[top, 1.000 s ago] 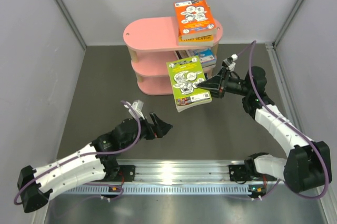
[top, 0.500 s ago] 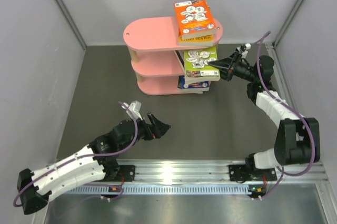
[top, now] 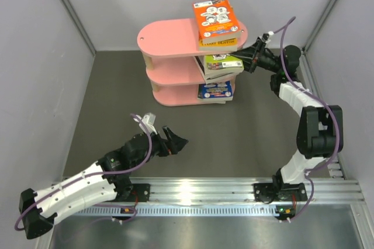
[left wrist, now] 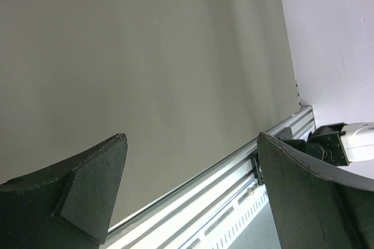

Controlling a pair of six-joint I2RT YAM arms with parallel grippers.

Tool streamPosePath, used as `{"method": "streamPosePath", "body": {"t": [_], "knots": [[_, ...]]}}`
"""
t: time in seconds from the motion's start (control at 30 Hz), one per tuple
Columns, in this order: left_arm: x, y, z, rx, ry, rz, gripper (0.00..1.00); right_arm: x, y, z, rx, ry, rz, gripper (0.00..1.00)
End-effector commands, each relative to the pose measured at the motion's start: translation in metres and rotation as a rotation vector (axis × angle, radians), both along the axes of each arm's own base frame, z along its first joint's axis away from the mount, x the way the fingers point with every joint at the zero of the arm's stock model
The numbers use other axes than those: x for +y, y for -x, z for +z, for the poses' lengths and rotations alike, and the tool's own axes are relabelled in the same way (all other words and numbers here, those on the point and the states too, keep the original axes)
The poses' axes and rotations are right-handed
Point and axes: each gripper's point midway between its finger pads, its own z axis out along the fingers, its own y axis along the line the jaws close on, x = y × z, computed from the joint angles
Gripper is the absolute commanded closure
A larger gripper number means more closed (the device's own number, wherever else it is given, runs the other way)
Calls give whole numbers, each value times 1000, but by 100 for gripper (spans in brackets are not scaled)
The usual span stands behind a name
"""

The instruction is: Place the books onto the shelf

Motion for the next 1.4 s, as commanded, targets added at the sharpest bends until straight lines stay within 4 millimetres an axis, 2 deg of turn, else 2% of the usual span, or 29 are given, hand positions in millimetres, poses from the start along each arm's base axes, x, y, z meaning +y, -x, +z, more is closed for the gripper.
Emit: {"method": "streamPosePath", "body": {"t": [0.0,0.1,0.23,0.27,0.33,0.37,0.47,0.57,0.7,0.73,0.77,0.8,0.83,1.07,1.37], "knots": [[3,-4,-2,-12,-8,23,3,-8,-20,31,-159,-28,-75,97],[2,-5,-3,-11,-9,25,3,-7,-28,9,-128,-11,-80,88],[-1,-5,-6,-4,-13,17,3,-8,-31,-9,-105,10,-91,79],[-2,-5,-7,-2,-16,16,3,-8,-31,-14,-86,19,-91,70],[-3,-5,-7,-1,-13,14,3,-8,-31,-18,-91,37,-97,59],[-3,-5,-8,2,-16,12,3,-9,-31,-18,-90,43,-98,50],[-4,-5,-8,4,-15,10,3,-10,-29,-19,-85,56,-96,43],[-5,-5,-8,3,-13,8,3,-17,-26,-21,-81,63,-102,42],[-4,-4,-9,6,-12,10,3,-21,-17,-34,-75,132,-98,41],[-3,-4,-9,5,-11,10,3,-20,-14,-45,-13,157,-89,41],[-4,-4,-8,6,-6,11,3,-33,-17,-51,13,181,-114,40],[-4,-4,-9,8,-6,10,3,-36,-16,-57,-25,231,-118,40],[-4,-4,-9,7,-5,10,3,-38,-13,-67,34,253,-117,40],[-9,-4,-10,13,7,1,4,-44,-5,-83,55,300,-88,43],[-10,-4,-13,17,2,-2,4,-48,12,-88,65,331,-81,48]]}}
